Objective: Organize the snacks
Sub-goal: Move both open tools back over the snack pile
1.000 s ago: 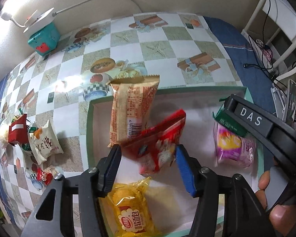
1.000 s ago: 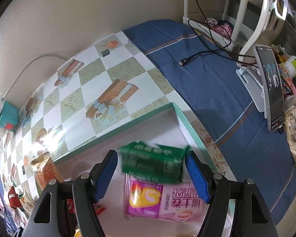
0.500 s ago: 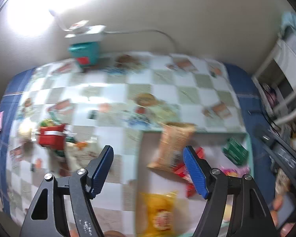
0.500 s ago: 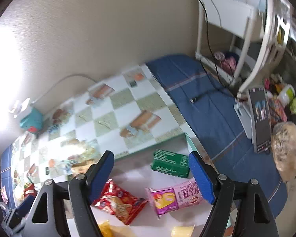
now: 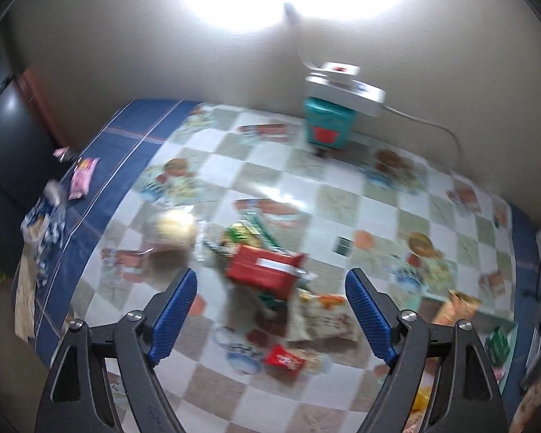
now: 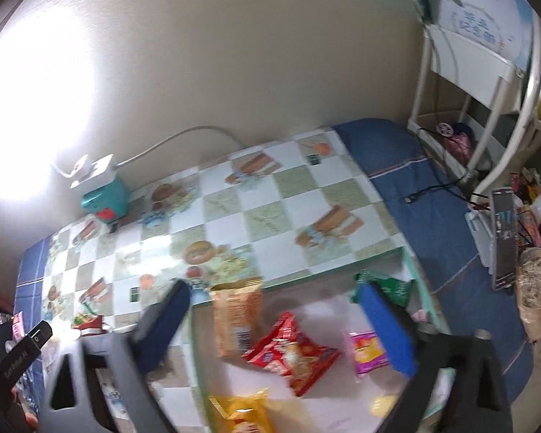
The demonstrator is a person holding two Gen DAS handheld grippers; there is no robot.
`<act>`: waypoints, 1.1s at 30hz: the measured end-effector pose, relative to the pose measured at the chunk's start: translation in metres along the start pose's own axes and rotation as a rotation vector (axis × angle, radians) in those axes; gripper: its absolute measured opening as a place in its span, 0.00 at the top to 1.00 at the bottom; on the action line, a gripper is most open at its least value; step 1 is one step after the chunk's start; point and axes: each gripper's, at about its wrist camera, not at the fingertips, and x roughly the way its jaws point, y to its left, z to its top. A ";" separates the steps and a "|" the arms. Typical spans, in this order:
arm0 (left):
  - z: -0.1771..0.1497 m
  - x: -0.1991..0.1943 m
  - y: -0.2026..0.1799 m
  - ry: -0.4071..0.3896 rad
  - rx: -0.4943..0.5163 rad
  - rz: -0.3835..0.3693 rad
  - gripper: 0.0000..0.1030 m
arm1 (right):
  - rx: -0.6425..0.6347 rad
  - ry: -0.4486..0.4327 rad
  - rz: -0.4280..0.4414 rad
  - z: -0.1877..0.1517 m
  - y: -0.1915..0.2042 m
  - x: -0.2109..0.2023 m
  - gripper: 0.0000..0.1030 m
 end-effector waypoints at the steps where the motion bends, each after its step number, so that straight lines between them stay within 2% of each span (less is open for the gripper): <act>1: 0.002 0.003 0.012 0.005 -0.025 0.006 0.13 | -0.005 -0.002 0.006 -0.001 0.006 0.000 0.00; 7: 0.009 0.019 0.075 0.035 -0.143 0.054 0.12 | -0.054 0.012 0.026 -0.011 0.046 0.003 0.00; 19: 0.016 0.032 0.165 0.049 -0.298 0.093 0.12 | -0.167 0.044 0.077 -0.038 0.125 0.017 0.00; 26: 0.018 0.046 0.197 0.068 -0.345 0.108 0.11 | -0.241 0.092 0.103 -0.058 0.168 0.034 0.00; 33: 0.017 0.074 0.209 0.115 -0.356 0.109 0.11 | -0.291 0.142 0.099 -0.077 0.193 0.057 0.00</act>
